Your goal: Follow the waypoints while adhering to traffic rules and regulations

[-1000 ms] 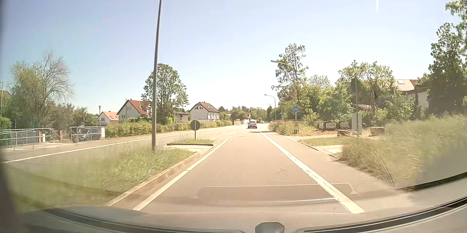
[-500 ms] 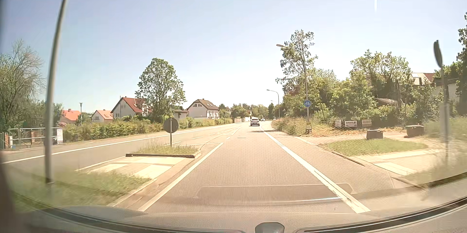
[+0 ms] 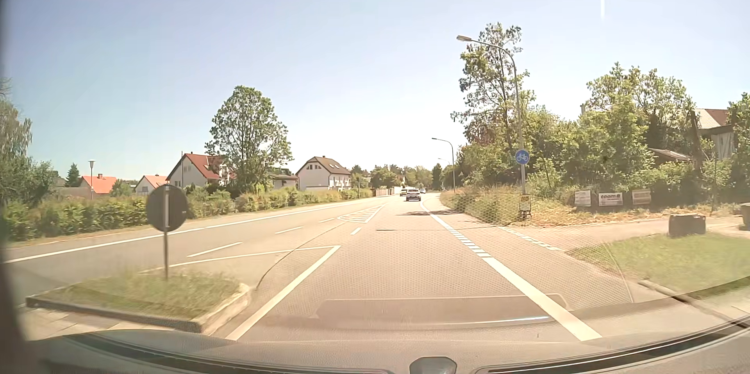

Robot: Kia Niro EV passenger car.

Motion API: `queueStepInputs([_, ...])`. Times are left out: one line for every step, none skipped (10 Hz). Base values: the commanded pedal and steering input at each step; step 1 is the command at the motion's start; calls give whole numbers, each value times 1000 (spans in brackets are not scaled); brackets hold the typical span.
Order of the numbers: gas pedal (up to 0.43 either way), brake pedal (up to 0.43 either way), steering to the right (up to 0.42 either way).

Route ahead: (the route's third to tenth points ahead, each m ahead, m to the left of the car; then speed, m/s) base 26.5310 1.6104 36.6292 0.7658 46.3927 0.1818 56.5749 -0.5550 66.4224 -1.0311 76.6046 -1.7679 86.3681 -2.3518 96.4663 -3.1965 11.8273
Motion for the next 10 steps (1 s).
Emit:
queueStepInputs([39,30,-1])
queueStepInputs([39,30,-1])
queueStepInputs([39,30,-1])
queueStepInputs([39,30,-1])
queueStepInputs([39,30,-1])
queueStepInputs([39,30,-1])
queueStepInputs([39,30,-1])
queueStepInputs([39,30,0])
queueStepInputs([39,30,0])
queueStepInputs([39,30,1])
